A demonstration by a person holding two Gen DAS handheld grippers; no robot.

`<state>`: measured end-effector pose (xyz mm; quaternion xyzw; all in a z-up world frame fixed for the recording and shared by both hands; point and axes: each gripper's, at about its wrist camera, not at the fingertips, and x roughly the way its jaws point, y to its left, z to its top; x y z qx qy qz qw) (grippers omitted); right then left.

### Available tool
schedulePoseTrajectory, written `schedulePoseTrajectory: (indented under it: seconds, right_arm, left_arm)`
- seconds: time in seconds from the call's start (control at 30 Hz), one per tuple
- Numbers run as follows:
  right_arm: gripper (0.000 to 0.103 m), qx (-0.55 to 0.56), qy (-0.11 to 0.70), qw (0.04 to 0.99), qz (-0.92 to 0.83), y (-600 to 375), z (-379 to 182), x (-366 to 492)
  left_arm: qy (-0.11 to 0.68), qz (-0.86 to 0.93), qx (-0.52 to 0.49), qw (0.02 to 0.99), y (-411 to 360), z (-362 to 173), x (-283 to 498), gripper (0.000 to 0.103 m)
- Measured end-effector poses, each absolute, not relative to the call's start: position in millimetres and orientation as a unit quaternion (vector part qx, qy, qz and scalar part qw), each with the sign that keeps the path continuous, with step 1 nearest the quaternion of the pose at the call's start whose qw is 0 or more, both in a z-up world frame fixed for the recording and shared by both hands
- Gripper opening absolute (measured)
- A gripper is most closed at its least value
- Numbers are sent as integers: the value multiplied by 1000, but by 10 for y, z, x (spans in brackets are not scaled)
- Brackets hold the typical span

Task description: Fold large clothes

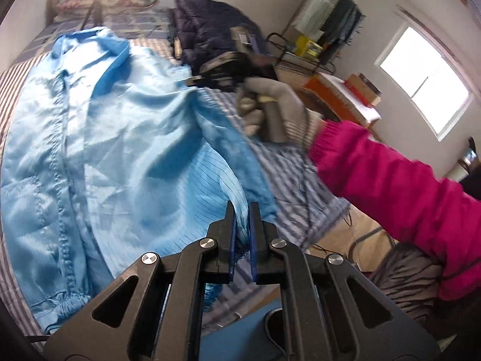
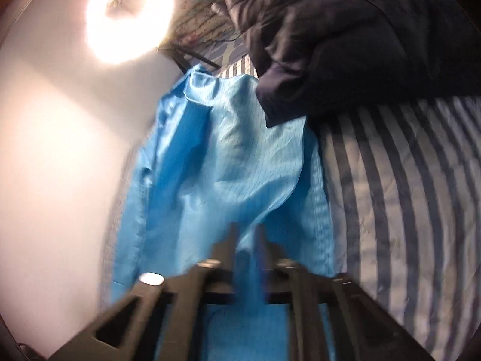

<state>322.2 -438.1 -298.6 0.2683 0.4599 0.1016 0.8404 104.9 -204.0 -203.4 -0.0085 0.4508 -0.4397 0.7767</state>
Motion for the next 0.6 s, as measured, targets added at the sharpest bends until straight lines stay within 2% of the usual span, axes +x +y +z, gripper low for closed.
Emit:
schedulePoseTrajectory:
  seconds: [0.33,0.6]
  right_arm:
    - [0,249,440,861,64,-4676,-2695,3139]
    - [0,176,480,859,20,-4576,-2982,3152]
  left_arm:
    - [458,-504,16,732,-2337,-2114,590,5]
    - [473,-514,62,713,-2738,-2356,475,5]
